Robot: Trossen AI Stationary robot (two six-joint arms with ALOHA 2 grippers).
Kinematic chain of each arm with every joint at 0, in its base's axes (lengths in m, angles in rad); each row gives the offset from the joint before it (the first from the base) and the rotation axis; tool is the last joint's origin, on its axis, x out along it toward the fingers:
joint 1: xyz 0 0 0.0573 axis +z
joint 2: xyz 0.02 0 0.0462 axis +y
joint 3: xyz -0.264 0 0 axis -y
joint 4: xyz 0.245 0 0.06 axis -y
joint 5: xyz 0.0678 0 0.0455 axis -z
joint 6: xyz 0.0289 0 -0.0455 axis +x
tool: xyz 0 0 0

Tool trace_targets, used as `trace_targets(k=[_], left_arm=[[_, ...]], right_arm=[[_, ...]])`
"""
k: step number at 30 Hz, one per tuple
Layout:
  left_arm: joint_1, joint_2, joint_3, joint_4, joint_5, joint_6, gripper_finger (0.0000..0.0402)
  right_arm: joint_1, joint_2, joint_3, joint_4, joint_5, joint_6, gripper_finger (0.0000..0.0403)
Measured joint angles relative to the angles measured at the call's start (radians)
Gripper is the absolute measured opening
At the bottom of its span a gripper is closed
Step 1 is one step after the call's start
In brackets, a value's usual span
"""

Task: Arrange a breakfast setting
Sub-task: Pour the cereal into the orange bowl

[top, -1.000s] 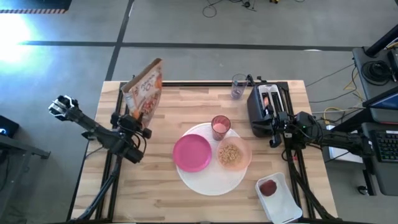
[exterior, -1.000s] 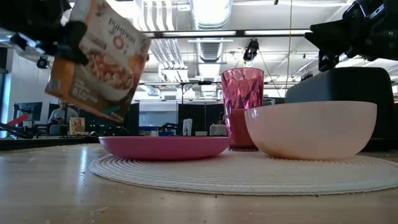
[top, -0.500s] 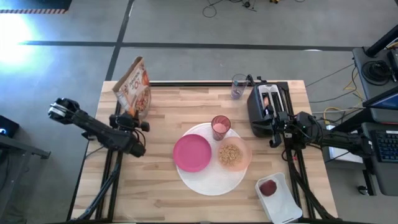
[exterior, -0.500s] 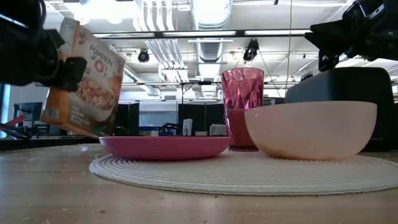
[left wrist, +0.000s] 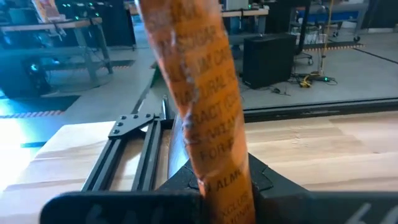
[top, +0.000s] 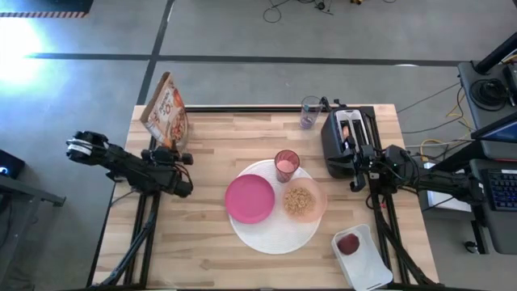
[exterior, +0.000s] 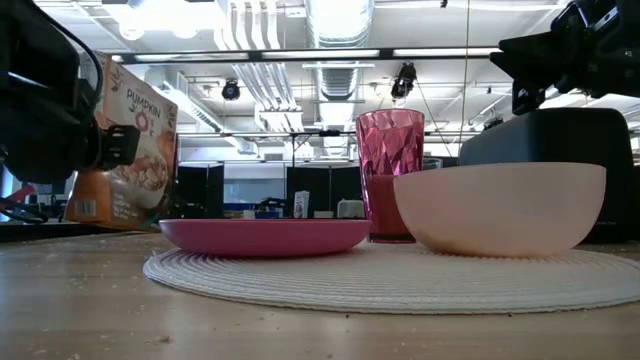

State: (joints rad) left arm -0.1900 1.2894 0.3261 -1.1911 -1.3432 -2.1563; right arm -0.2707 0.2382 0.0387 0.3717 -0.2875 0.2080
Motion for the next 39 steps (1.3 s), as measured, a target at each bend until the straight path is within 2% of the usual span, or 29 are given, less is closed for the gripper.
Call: trace_targets(k=[8, 16, 29, 34, 39], left_arm=[[0.070, 0.081, -0.019, 0.101, -0.026, 0.000, 0.0018], [0.192, 0.147, 0.000, 0.233, -0.071, 0.006, 0.0037], [0.192, 0.208, 0.080, 0.231, -0.028, 0.081, 0.0072], [0.184, 0.206, 0.108, 0.202, 0.002, 0.094, 0.0104], [0.172, 0.195, 0.147, 0.094, 0.012, 0.080, 0.0143]], right_arm=[[0.000, 0.000, 0.000, 0.000, 0.000, -0.001, 0.0086], [0.000, 0.000, 0.000, 0.000, 0.000, -0.001, 0.0086], [0.000, 0.000, 0.000, 0.000, 0.000, -0.001, 0.0086], [0.000, 0.000, 0.000, 0.000, 0.000, -0.001, 0.0086], [0.000, 0.000, 0.000, 0.000, 0.000, -0.001, 0.0086]])
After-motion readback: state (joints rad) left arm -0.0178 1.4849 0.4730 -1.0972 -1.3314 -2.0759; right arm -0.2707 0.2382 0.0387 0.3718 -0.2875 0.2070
